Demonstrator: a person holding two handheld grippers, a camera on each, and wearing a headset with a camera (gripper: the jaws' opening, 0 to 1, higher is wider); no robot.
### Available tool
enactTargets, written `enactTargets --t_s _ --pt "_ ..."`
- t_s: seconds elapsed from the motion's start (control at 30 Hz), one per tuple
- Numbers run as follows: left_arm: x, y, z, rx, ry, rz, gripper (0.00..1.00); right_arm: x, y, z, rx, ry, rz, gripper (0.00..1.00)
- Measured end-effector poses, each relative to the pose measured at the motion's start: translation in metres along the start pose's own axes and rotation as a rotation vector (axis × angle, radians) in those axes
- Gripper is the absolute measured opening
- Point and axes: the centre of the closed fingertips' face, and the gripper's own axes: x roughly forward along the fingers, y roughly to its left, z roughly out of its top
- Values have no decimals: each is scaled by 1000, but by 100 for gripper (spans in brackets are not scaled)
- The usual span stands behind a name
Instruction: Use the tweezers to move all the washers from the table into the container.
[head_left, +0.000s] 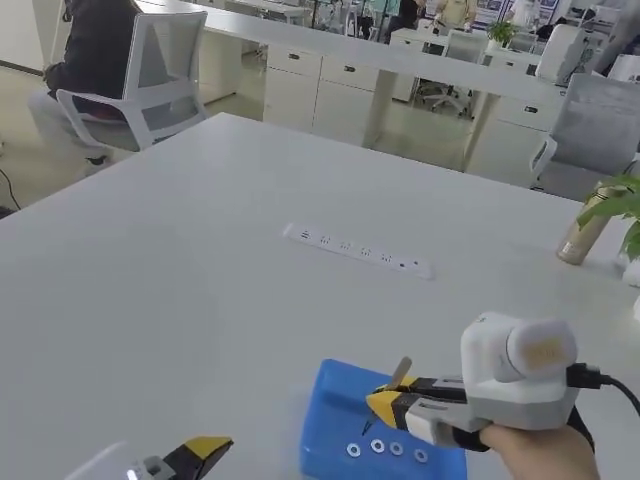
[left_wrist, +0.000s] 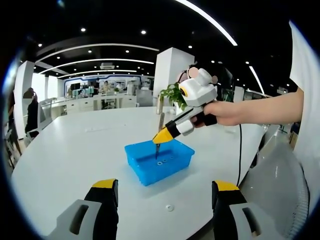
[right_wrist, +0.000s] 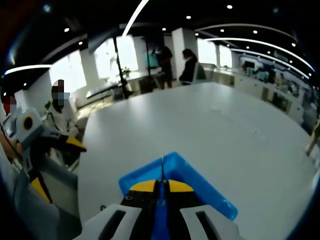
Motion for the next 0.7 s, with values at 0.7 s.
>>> enactTargets --t_s 0.7 --pt "0 0 -1 2 6 1 77 2 -2 -5 8 8 0 3"
